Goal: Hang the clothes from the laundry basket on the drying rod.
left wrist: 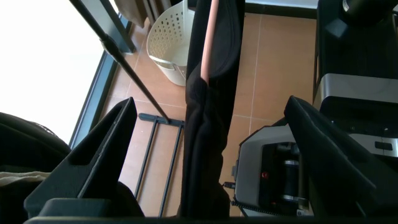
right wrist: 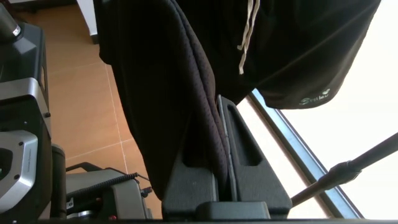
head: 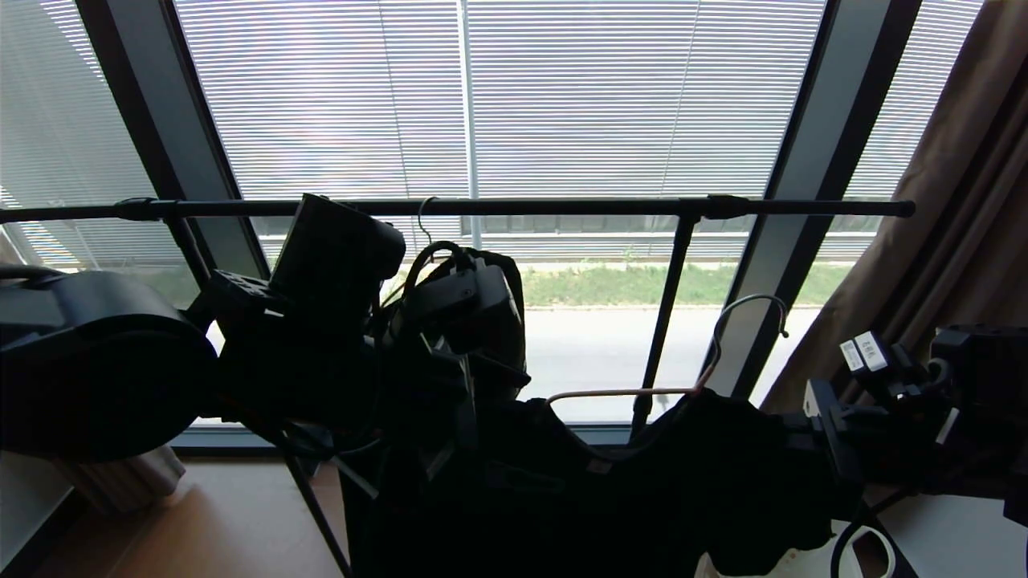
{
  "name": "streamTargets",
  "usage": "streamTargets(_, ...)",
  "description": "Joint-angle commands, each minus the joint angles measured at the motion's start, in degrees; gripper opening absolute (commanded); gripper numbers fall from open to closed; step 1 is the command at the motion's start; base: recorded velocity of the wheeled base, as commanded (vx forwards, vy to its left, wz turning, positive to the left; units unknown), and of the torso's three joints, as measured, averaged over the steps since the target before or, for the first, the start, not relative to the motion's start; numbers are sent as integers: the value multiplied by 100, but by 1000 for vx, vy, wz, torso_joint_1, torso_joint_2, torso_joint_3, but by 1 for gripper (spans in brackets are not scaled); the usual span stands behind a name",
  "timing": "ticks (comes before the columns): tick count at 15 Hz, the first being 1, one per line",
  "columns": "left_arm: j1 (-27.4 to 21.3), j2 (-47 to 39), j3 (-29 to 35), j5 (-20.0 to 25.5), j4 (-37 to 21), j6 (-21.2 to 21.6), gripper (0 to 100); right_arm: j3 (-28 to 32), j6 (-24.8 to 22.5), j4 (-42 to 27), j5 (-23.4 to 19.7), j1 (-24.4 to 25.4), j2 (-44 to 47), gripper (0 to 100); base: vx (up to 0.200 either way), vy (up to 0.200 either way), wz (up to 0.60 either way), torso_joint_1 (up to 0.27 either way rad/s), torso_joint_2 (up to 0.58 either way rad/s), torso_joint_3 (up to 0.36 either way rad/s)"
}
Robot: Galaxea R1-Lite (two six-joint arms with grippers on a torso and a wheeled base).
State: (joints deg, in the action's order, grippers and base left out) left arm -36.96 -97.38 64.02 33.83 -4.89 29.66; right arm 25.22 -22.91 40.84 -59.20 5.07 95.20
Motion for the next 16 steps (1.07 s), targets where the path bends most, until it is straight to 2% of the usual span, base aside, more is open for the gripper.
streamTargets(1, -22, -80, 22, 1, -3, 5, 100, 0, -3, 3, -4, 3, -10, 0, 0, 0, 0, 0, 0, 0)
streamTargets(6, -48, -141, 75, 1, -3, 14, 100, 0, -3, 3, -4, 3, -10, 0, 0, 0, 0, 0, 0, 0)
streamTargets(7, -48, -141, 66, -8, 14, 14, 0, 0, -3, 12, -4, 3, -10, 0, 0, 0, 0, 0, 0, 0)
streamTargets(13, -39, -115, -4, 1, 67, 14, 0, 18, -3, 12, -4, 3, 17, 0, 0, 0, 0, 0, 0, 0)
streamTargets(16, -4, -88, -268, 1, 559, 5, 0, 44, 5, 12, 66, -6, 8, 0, 0, 0, 0, 0, 0, 0)
